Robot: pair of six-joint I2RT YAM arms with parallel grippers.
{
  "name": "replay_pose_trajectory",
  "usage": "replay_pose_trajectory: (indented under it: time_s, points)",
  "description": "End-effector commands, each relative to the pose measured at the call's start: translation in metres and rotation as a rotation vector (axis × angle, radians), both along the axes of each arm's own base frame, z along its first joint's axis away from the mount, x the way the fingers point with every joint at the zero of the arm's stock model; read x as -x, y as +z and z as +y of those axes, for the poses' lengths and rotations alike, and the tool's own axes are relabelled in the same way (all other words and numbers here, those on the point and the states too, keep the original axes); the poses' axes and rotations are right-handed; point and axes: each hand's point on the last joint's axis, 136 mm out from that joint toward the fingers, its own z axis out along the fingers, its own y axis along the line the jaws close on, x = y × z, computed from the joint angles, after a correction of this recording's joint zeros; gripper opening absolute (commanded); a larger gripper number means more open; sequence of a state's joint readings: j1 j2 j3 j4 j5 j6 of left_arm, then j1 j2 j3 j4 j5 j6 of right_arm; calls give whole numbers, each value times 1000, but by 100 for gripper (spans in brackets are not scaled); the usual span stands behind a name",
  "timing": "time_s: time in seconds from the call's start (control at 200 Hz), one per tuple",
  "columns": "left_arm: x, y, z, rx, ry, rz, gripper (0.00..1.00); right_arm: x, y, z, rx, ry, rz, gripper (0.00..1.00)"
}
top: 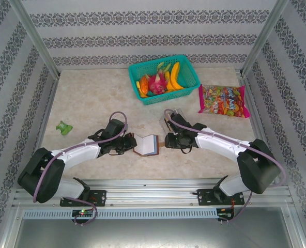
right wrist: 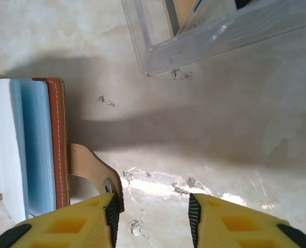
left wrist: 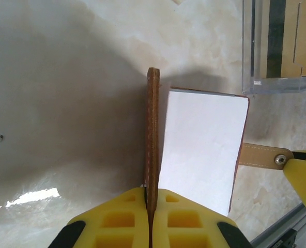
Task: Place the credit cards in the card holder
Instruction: Open the card holder at the center of the table.
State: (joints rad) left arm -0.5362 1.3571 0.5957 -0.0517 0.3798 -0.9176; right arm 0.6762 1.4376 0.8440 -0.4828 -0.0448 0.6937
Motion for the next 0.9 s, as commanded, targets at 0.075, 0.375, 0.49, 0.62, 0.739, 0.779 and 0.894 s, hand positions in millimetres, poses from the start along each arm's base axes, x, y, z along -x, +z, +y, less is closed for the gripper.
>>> replay_pose_trajectory:
  time_s: [0.075, 0.375, 0.49, 0.62, 0.739, 0.779, 0.894]
  points:
    - [5, -4, -2, -25, -21, 6, 5, -13, 66, 30, -211, 51, -158, 36]
    - [5, -9, -4, -26, -24, 18, 5, -10, 75, 102, -389, 172, -105, 24]
    - [3, -7, -5, -37, -33, 14, 5, -7, 62, 121, -387, 211, -42, 23]
    - [2, -5, -6, -37, -39, 13, 5, -3, 57, 131, -356, 243, -28, 25]
    - [1, -4, -7, -36, -40, 12, 5, -2, 73, 137, -303, 289, -82, 26]
    - [1, -4, -7, -38, -42, 12, 5, 0, 80, 141, -297, 316, -105, 27]
    - [0, -3, -8, -35, -39, 9, 5, 10, 82, 154, -307, 371, -57, 26]
